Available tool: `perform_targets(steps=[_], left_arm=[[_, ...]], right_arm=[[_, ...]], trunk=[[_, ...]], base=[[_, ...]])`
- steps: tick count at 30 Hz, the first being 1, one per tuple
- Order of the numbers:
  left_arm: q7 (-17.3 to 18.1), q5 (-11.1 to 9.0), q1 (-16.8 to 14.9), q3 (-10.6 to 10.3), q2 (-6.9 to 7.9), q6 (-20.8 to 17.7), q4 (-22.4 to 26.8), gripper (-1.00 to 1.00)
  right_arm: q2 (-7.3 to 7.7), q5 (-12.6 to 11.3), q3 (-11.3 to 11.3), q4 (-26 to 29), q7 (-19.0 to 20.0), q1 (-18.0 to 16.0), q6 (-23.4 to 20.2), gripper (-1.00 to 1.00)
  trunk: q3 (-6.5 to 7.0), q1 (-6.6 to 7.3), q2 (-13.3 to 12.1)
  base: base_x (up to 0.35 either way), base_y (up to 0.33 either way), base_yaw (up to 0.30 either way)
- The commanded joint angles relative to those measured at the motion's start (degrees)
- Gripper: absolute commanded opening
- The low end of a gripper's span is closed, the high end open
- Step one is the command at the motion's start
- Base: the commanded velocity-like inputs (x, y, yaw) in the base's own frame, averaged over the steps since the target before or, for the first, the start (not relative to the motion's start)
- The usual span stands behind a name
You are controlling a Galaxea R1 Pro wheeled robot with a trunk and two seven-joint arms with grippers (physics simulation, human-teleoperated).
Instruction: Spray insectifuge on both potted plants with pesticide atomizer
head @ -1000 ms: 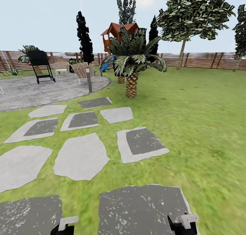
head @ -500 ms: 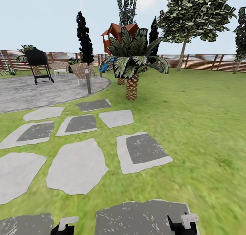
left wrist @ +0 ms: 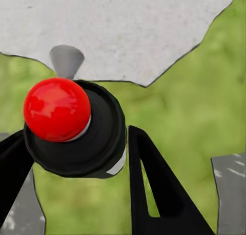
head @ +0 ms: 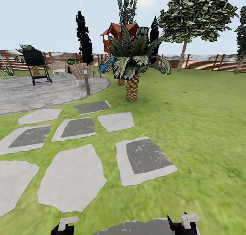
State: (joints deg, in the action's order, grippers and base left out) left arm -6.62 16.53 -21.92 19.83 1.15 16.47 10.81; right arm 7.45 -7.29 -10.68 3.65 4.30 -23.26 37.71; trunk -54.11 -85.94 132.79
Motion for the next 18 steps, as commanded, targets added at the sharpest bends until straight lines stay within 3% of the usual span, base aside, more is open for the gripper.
perform_targets(steps=[1, 18], left_arm=[[-0.23, 0.61, -0.05, 0.26, -0.01, 0.23, -0.09, -1.00], [-0.23, 0.61, -0.05, 0.24, -0.01, 0.23, -0.09, -1.00]], right_arm=[[0.02, -0.62, -0.22, -0.05, 0.45, -0.03, 0.17, 1.00], [0.02, -0.62, -0.22, -0.05, 0.45, -0.03, 0.17, 1.00]], trunk=[[-0.05, -0.02, 0.02], [-0.05, -0.02, 0.02]], base=[[0.339, 0.000, 0.000], [0.339, 0.000, 0.000]])
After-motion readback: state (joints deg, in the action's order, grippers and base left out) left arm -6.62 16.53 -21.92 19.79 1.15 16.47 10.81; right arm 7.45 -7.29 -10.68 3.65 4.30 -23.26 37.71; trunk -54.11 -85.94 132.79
